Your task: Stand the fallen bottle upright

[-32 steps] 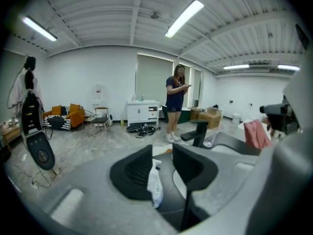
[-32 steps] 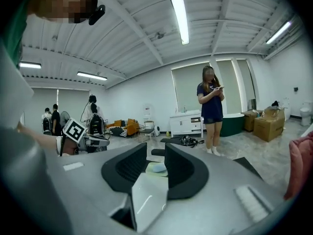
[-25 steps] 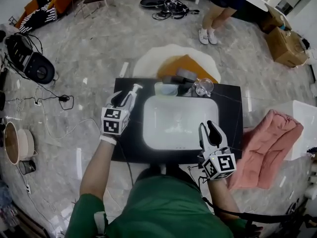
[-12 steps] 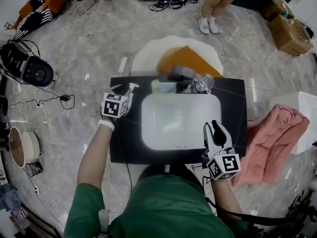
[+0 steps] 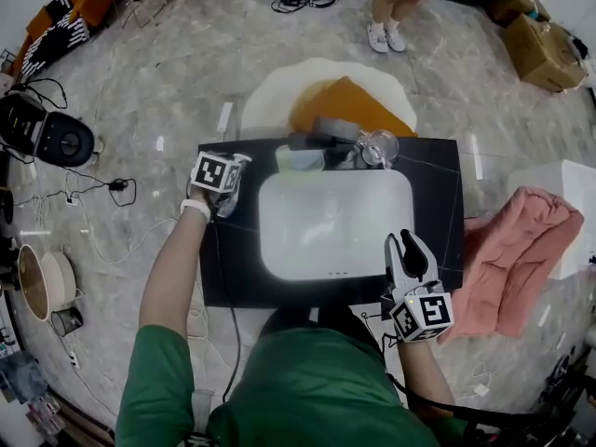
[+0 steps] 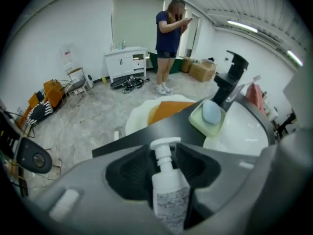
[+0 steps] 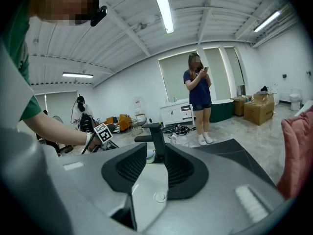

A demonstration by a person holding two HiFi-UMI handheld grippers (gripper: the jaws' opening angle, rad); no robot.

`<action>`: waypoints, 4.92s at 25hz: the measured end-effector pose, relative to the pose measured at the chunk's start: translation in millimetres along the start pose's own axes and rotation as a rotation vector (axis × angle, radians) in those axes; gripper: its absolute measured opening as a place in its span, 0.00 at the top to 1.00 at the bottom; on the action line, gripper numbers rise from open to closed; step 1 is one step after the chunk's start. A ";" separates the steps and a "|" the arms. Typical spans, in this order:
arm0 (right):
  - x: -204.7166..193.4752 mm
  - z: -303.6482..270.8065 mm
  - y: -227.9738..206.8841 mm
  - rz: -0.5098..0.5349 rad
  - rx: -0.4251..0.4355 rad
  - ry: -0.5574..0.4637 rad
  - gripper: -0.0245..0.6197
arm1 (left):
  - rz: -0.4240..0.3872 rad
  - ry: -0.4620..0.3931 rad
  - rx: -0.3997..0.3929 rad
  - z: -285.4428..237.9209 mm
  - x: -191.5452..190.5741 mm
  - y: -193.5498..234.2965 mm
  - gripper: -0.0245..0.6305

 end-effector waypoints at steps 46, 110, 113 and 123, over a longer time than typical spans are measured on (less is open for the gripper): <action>0.1 42.6 77.0 0.121 0.214 -0.014 0.81 | -0.114 -0.403 0.163 143.1 -78.2 -72.7 0.80; 158.9 73.9 65.1 0.112 0.214 -0.400 0.81 | -0.168 -1.021 0.228 336.8 -4.2 -273.5 0.74; 164.7 78.2 62.1 0.128 0.209 -0.440 0.81 | -0.182 -1.021 0.220 335.0 2.6 -280.6 0.74; 168.7 83.7 55.4 0.170 0.184 -0.494 0.81 | -0.189 -1.026 0.209 329.3 6.9 -286.1 0.75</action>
Point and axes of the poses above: the fingertips, and each gripper's own axes: z backward along the fingers, y to its left, x out of its top, the point moved 5 cm from there along z, backward along the fingers, and after that the axes turned 15 degrees about -x, right-handed, at the moved point
